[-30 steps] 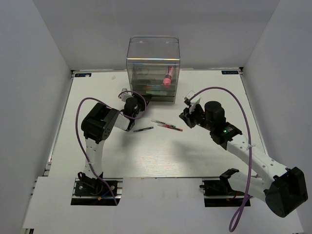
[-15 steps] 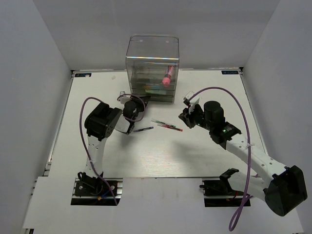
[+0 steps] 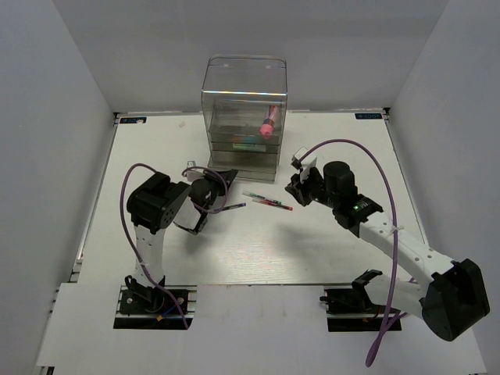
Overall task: Sort the stationery into containers
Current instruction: Open the drawer in the storage box, then pick up the pen from the center of the board.
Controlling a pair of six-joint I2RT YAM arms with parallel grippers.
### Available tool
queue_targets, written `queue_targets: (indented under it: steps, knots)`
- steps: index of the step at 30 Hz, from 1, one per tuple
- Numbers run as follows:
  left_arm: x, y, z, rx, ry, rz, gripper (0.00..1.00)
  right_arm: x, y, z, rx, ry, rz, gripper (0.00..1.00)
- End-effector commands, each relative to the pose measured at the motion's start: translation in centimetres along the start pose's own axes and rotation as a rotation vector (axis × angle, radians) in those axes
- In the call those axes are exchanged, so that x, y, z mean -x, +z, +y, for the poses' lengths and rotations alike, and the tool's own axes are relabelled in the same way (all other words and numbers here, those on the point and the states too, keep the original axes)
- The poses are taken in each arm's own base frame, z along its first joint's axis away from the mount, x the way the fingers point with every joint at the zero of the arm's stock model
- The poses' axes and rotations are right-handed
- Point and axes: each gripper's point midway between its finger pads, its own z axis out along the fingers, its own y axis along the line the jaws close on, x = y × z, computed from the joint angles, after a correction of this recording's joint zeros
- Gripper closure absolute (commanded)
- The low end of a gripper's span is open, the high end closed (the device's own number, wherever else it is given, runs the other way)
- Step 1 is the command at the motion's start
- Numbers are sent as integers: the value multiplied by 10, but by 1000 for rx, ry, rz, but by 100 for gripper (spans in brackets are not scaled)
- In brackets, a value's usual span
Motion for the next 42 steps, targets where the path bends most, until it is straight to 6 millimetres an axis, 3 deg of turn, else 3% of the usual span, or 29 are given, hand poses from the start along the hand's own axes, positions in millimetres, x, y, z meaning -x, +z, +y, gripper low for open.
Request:
queue_targets:
  steps: [1,4,8,9,12,14,18,19,20,21,26,29,30,32,34,36,38,41,42]
  knots:
    - [3,-12,-17,-22,52,9,100,4,3,-2,-3,-15,-18,78]
    - [-1,-12,-21,-23,74,38,100,1,5,0,5,-16,-5,75]
    - [-7,-8,-26,-19,108,78,58,-3,6,-2,6,-17,14,64]
    - [-6,-7,-36,-35,107,83,45,-4,6,-2,8,-23,17,62]
    - [-7,-9,-37,-23,133,99,37,-8,8,-1,21,-32,34,53]
    - [-3,-12,-49,-39,164,94,35,-13,10,2,39,-45,55,50]
    - [0,-23,-53,10,207,112,34,-17,17,5,73,-73,76,47]
    - [0,-28,-50,32,218,120,34,-29,17,6,82,-66,118,47]
    - [4,-33,-62,23,231,117,34,-32,18,6,93,-95,127,47]
    - [1,-39,-51,87,235,141,34,-34,19,8,105,-109,136,47]
    - [14,-59,-63,164,337,150,34,-55,31,18,192,-202,191,62]
    - [23,-70,-78,202,403,163,38,-65,37,28,245,-213,238,68]
    - [22,-78,-71,242,461,203,40,-67,40,32,264,-238,241,70]
    - [29,-83,-97,206,544,209,48,-73,47,28,259,-259,263,72]
    - [36,-91,-101,216,691,242,59,-71,53,28,252,-288,262,72]
    - [42,-99,-107,185,784,269,59,-73,64,22,233,-305,286,72]
    - [46,-105,-97,191,936,308,48,-80,75,18,221,-313,320,68]
    - [40,-109,-109,133,1012,375,30,-78,90,12,196,-319,337,66]
    - [39,-105,-118,108,1029,390,28,-70,99,7,185,-316,325,66]
